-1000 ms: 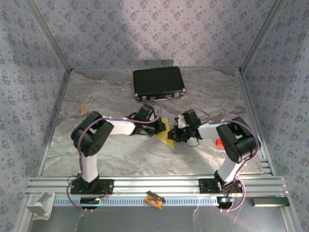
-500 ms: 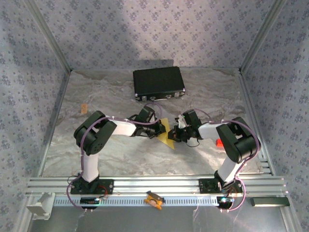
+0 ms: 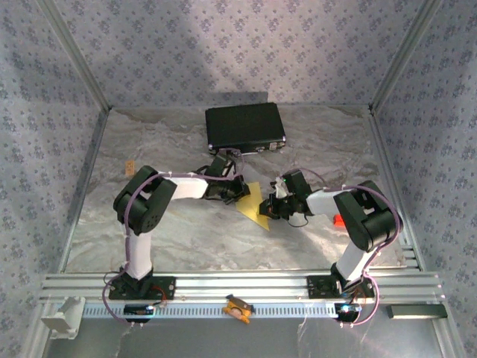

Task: Fold a paper plane with a square sheet of paper (pick it up from the middle)
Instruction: Fourth fold the wing at the center of the table.

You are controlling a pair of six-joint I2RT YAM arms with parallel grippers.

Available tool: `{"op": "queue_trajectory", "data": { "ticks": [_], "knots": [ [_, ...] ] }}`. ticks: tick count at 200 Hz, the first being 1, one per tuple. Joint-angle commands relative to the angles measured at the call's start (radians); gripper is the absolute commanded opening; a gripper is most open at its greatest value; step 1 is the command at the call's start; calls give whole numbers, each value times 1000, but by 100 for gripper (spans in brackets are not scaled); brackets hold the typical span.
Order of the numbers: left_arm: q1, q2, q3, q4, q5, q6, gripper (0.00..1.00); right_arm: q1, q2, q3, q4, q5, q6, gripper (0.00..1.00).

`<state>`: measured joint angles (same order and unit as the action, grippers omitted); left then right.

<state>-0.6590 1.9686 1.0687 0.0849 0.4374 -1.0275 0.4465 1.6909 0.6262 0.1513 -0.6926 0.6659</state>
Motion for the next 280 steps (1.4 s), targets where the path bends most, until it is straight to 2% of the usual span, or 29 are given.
{"op": "queue_trajectory", "data": {
  "ticks": [1, 87, 208, 280],
  "knots": [
    [47, 39, 33, -70, -81, 40, 6, -3, 44, -52, -135, 76, -18, 0],
    [121, 63, 85, -153, -118, 103, 6, -7, 58, -61, -128, 39, -29, 0],
    [139, 67, 126, -217, -193, 123, 6, -10, 39, -77, -131, -8, -65, 0],
    [138, 44, 132, -203, -184, 128, 8, -9, 40, -80, -136, -10, -66, 0]
  ]
}}
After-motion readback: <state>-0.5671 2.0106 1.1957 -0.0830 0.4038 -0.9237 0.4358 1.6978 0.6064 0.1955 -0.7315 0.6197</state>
